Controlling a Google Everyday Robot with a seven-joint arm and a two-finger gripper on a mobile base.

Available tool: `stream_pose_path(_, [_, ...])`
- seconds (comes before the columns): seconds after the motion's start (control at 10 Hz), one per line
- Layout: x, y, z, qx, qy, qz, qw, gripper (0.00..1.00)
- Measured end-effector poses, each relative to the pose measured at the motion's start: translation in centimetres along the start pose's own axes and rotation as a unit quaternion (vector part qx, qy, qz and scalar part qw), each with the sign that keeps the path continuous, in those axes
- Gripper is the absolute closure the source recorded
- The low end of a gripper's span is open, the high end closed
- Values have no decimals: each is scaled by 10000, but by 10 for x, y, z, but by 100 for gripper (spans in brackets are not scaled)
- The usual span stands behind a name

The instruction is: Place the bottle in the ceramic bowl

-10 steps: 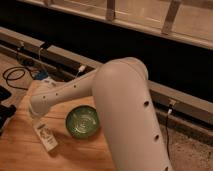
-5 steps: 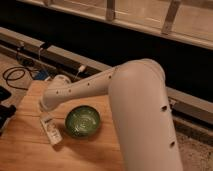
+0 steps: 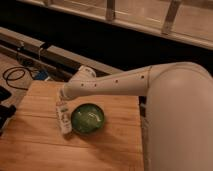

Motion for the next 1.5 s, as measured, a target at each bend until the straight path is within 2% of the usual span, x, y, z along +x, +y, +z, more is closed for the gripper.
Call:
stream_pose_path(0.2, [2, -14, -34, 209, -203, 143, 9995, 100])
stream_pose_path(0.3, [7, -27, -59, 376, -361, 255, 9983, 100])
stream_pose_path(0.5, [10, -44, -84, 567, -523, 379, 9963, 100])
stream_pose_path(0.6, [10, -50, -90, 630, -557, 437, 9955, 100])
stream_pose_path(0.8, [9, -59, -88, 667, -622, 554, 9943, 100])
stream_pose_path(1.0, [9, -70, -95, 749, -712, 620, 9927, 100])
stream_pose_path(1.1, [9, -73, -94, 718, -749, 677, 9923, 100])
stream_pose_path(1.3, [14, -98, -94, 709, -840, 946, 9894, 100])
stream_pose_path(1.5, [23, -113, -85, 702, -803, 1112, 9881, 100])
